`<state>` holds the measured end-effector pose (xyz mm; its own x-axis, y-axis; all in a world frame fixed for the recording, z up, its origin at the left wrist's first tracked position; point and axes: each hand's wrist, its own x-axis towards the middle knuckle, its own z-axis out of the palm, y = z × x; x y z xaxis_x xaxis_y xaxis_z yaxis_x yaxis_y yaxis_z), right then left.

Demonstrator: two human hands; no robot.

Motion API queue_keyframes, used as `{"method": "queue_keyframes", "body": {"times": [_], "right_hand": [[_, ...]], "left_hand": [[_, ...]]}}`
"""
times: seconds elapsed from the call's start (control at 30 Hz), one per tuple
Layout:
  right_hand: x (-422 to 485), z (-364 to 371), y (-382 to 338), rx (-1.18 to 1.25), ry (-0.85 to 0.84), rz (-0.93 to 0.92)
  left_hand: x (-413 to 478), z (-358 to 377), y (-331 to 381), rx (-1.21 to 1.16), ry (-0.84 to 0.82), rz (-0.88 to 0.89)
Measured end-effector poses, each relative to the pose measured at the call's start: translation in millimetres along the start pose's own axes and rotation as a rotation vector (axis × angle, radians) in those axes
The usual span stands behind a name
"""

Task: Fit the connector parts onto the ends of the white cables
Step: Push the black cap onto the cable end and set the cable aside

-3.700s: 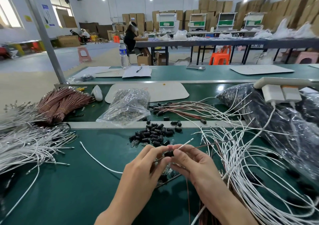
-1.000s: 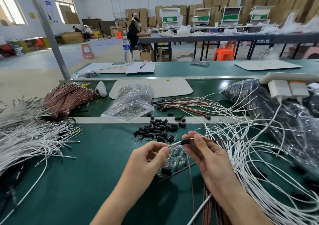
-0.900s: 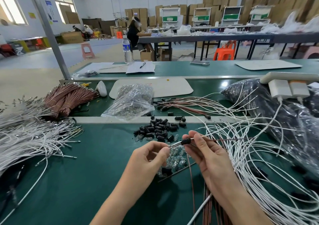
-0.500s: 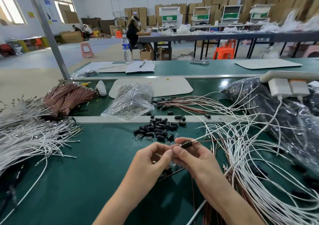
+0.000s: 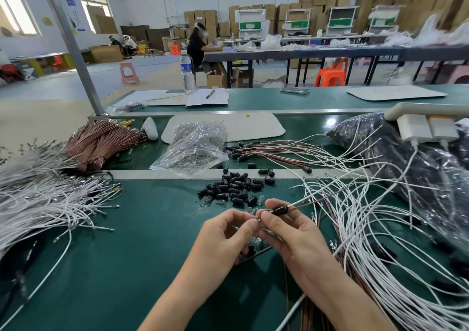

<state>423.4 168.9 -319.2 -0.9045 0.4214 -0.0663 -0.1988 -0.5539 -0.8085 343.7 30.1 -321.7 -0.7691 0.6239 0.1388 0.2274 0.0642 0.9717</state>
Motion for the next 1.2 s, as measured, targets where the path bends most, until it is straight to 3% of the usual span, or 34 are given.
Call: {"method": "queue_keyframes", "body": {"times": [0.27, 0.67, 1.2], "right_hand": [[2.3, -1.0, 1.7, -0.032, 0.002, -0.007], [-0.7, -0.1, -0.4, -0.266, -0.002, -0.041], [1.4, -3.4, 3.0, -0.283, 0.012, -0.043]], "left_hand": [[0.8, 0.0, -0.1, -0.056, -0.012, -0.029], [-0.1, 0.5, 3.1, -0.107, 0.032, -0.097], [-3.2, 0.3, 9.9, -0.171, -0.035, -0.211]]}}
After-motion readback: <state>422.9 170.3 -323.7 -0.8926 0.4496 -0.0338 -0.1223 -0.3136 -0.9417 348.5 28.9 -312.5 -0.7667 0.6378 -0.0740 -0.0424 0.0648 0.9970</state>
